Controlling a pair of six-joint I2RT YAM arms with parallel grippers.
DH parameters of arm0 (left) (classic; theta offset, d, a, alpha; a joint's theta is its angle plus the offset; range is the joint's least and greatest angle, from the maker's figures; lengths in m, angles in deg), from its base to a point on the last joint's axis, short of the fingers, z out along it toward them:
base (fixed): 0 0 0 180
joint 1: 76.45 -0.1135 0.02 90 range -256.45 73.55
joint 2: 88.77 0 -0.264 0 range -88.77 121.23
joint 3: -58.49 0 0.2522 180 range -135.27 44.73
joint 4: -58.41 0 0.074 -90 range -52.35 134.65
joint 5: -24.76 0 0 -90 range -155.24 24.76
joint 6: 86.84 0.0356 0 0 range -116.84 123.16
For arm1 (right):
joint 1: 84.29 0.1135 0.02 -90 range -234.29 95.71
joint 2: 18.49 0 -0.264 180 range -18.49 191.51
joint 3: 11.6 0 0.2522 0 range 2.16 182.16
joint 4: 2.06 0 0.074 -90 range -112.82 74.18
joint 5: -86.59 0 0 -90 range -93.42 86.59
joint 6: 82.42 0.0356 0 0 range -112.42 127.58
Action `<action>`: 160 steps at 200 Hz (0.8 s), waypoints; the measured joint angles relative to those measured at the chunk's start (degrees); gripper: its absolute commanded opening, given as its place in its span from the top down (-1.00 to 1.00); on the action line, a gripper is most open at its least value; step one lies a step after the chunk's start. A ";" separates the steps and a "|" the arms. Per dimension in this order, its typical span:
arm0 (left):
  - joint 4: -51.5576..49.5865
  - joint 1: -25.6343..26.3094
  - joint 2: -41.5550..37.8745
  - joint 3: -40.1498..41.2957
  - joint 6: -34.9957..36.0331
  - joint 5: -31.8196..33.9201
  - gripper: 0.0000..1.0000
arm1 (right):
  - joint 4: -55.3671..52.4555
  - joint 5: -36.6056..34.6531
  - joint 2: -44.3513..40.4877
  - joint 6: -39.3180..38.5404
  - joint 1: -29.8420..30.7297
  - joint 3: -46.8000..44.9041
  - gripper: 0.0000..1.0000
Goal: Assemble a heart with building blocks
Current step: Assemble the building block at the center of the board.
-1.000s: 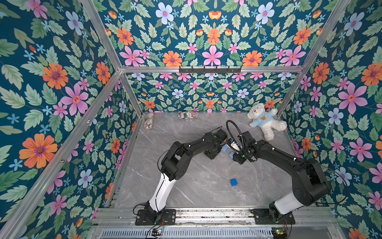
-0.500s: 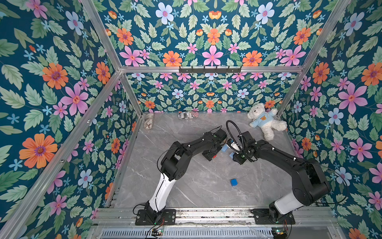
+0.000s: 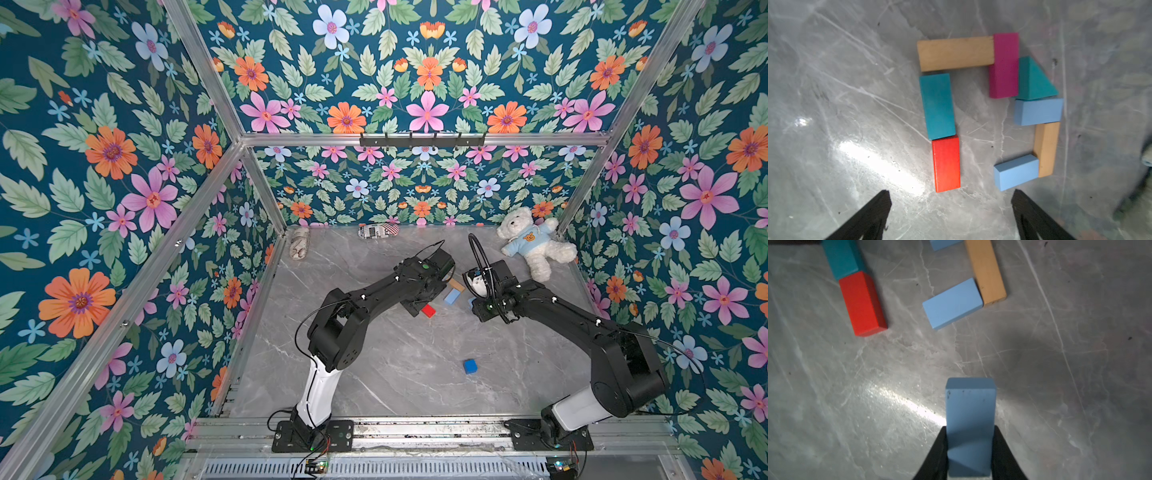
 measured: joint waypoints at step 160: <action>9.70 -11.39 -16.24 20.04 15.96 6.60 -0.94 | -7.06 -10.67 17.22 62.23 15.04 12.55 1.00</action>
